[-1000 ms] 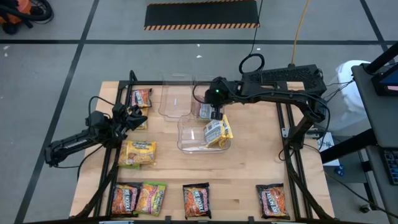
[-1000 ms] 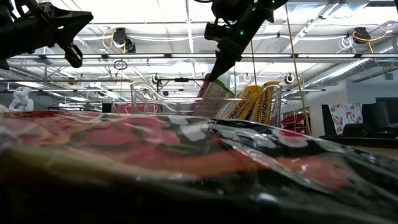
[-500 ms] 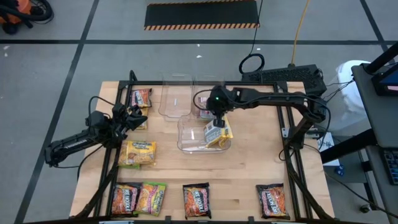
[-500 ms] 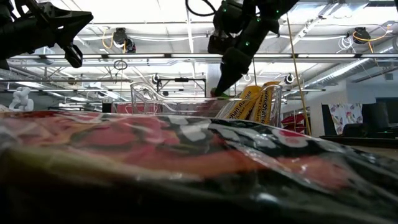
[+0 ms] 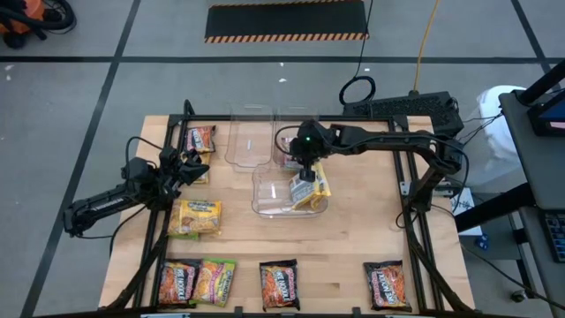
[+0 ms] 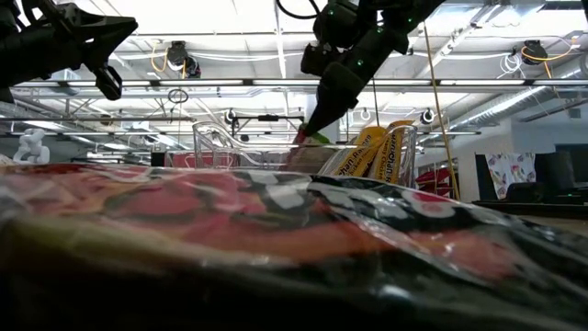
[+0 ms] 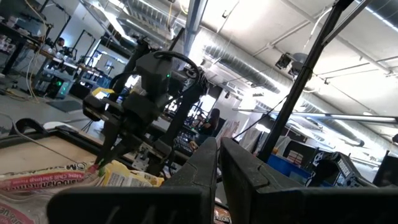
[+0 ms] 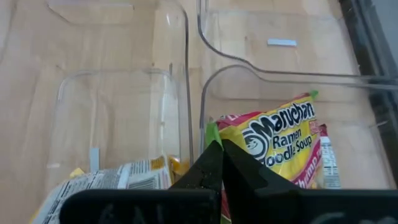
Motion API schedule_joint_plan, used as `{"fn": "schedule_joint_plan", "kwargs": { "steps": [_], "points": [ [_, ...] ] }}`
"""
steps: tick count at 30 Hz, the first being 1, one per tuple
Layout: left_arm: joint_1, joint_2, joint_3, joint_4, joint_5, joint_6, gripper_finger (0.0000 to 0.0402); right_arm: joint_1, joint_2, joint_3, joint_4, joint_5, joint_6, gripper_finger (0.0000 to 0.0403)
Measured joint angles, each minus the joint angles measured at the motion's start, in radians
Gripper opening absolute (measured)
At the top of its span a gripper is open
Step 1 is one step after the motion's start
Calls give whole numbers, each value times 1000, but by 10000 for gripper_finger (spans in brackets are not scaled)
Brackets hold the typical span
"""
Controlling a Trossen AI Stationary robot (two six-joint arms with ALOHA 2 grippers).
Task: Sort Maruchan noodles
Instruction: Put the green noodle pack into the top right transparent bin
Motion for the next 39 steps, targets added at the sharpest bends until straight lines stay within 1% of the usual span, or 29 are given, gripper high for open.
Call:
{"fn": "schedule_joint_plan", "kwargs": {
  "steps": [10,15,23,29,39],
  "points": [
    [0,0,0,0,0,0,26,-1,77,0,26,0,-10,0],
    [0,0,0,0,0,0,26,-7,77,0,33,1,-49,0],
    [0,0,0,0,0,0,26,-34,78,0,54,-1,-68,0],
    [0,0,0,0,0,0,26,-34,78,0,100,-79,-83,0],
    [0,0,0,0,0,0,26,-32,78,0,91,-80,-82,0]
  ]
}}
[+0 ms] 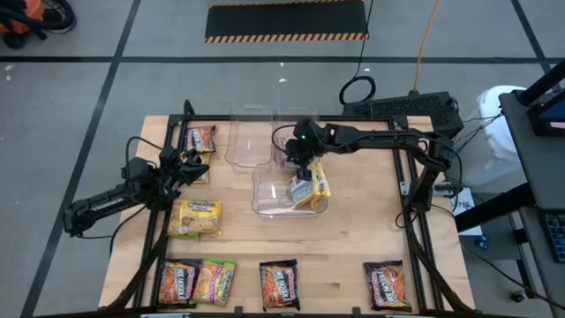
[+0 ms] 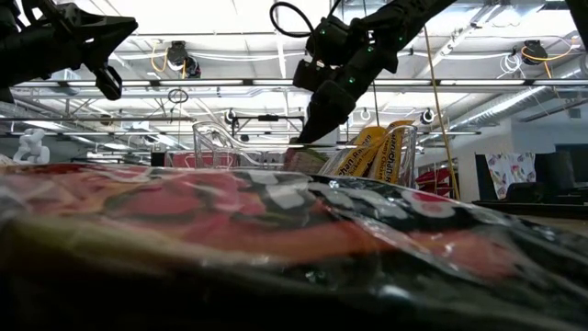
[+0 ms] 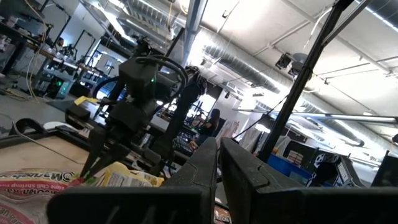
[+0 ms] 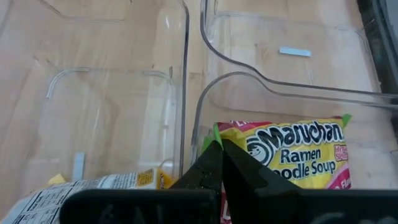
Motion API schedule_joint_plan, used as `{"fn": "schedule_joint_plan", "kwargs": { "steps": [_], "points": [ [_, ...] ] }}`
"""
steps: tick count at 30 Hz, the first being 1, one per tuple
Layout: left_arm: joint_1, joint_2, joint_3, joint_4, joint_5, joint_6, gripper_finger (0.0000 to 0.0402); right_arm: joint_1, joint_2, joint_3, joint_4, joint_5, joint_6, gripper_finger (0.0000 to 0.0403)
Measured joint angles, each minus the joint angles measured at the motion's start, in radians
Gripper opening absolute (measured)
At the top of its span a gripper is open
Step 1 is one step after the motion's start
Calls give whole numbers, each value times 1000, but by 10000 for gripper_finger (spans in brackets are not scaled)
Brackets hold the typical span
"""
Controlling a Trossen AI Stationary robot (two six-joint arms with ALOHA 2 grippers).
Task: Sort Maruchan noodles
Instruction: Put the green noodle pack into the top right transparent bin, then put the black noodle pack into the top left transparent bin
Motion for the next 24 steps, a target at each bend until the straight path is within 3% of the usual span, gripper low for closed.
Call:
{"fn": "schedule_joint_plan", "kwargs": {
  "steps": [10,20,24],
  "points": [
    [0,0,0,0,0,0,26,0,0,0,1,0,11,5],
    [0,0,0,0,0,0,26,0,0,0,2,4,23,59],
    [0,0,0,0,0,0,26,0,-8,0,16,34,-57,75]
  ]
}}
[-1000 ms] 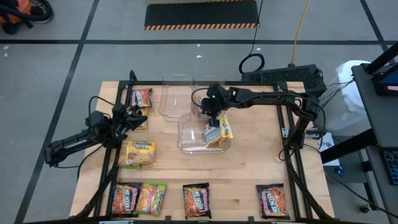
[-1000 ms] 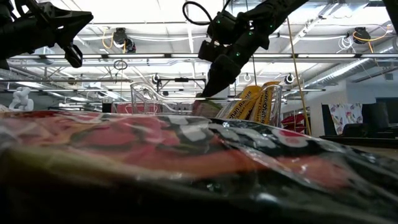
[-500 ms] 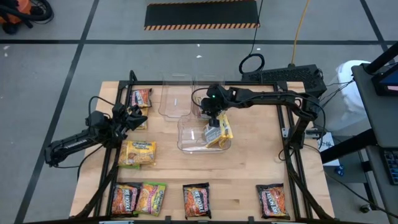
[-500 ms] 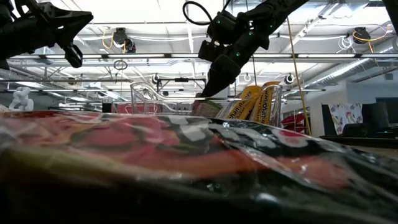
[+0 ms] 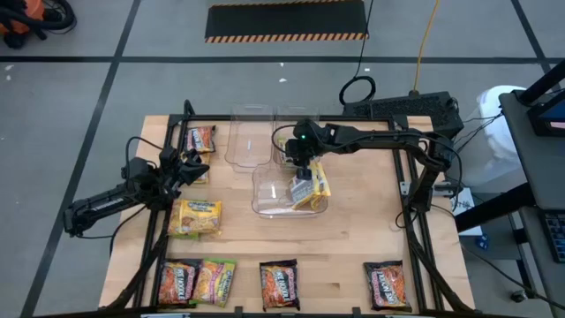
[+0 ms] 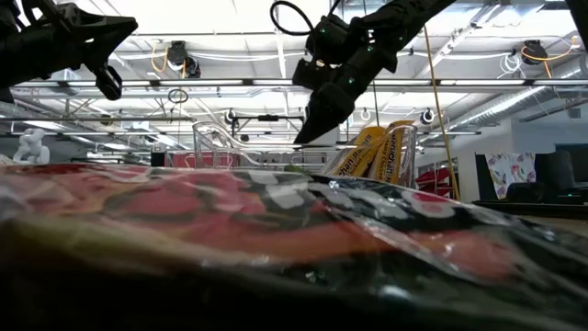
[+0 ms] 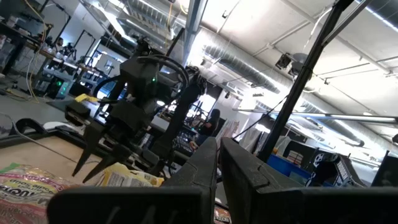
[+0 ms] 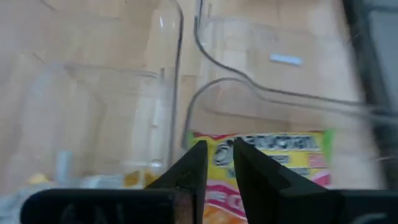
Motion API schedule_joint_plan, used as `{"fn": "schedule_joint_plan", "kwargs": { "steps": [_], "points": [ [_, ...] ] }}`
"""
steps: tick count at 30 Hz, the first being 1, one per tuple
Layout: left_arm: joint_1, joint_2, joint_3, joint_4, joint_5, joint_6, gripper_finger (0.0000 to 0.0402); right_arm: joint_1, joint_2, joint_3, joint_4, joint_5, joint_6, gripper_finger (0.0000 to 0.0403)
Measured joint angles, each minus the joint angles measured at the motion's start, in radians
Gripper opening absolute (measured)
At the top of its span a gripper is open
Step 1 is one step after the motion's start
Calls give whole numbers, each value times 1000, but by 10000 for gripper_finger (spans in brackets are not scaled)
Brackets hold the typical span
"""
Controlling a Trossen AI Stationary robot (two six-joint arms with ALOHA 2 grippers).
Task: Sort Maruchan noodles
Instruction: Put the black noodle pack into the top left transparent bin
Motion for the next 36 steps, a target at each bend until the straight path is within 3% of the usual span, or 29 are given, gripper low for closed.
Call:
{"fn": "schedule_joint_plan", "kwargs": {
  "steps": [8,21,26,36],
  "points": [
    [0,0,0,6,1,0,26,1,-155,0,43,156,-93,78],
    [0,0,0,22,49,0,26,55,-507,2,-15,187,202,77],
    [0,0,0,23,95,-14,26,113,-545,2,-90,210,251,77],
    [0,0,0,83,291,-93,26,237,-523,1,-164,205,428,77]
  ]
}}
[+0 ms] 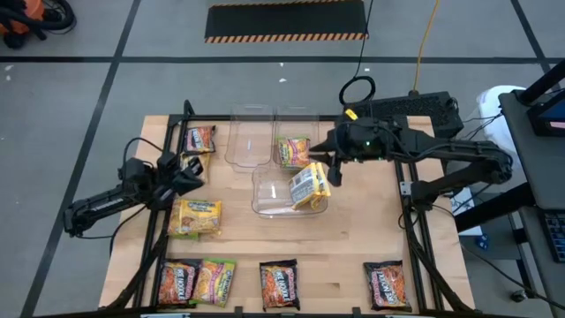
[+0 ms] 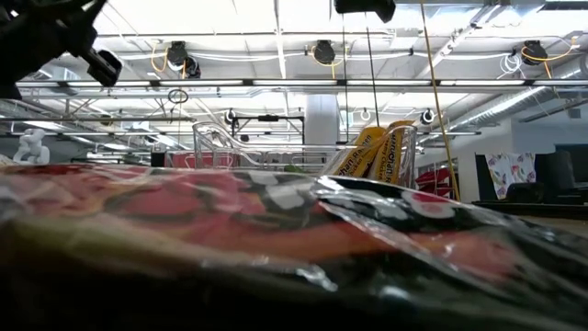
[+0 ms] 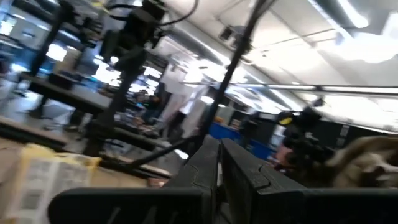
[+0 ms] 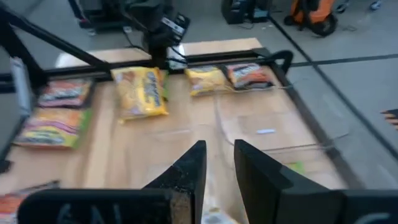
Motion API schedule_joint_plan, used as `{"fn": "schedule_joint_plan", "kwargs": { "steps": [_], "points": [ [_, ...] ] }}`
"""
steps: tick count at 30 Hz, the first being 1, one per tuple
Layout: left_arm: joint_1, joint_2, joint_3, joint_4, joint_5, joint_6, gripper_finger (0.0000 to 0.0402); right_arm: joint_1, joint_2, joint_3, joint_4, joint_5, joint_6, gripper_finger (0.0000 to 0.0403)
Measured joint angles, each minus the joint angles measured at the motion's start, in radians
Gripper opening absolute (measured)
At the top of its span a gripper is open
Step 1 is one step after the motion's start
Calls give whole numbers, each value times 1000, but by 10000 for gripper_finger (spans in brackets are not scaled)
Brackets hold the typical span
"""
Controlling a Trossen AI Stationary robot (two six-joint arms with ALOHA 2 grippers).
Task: Sort Maruchan noodles
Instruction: Put the black noodle pack into the top left transparent bin
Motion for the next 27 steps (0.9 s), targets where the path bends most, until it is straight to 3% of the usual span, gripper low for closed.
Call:
{"fn": "schedule_joint_plan", "kwargs": {
  "steps": [8,12,16,18,21,25,27],
  "points": [
    [0,0,0,64,117,-120,26,100,53,0,-15,-1,71,77],
    [0,0,18,54,125,-139,26,131,101,-1,-20,-1,29,77],
    [0,0,110,-38,109,-110,26,138,121,-1,-21,-1,-37,77],
    [0,0,188,-171,98,-43,26,137,122,-1,-21,-1,-47,77],
    [0,0,346,-511,76,105,26,136,114,-1,-21,0,-62,77],
    [0,29,573,-1004,-44,271,26,136,111,0,-5,-1,-113,77],
    [0,55,675,-1146,-97,318,26,136,112,-1,-7,-1,-138,77]
  ]
}}
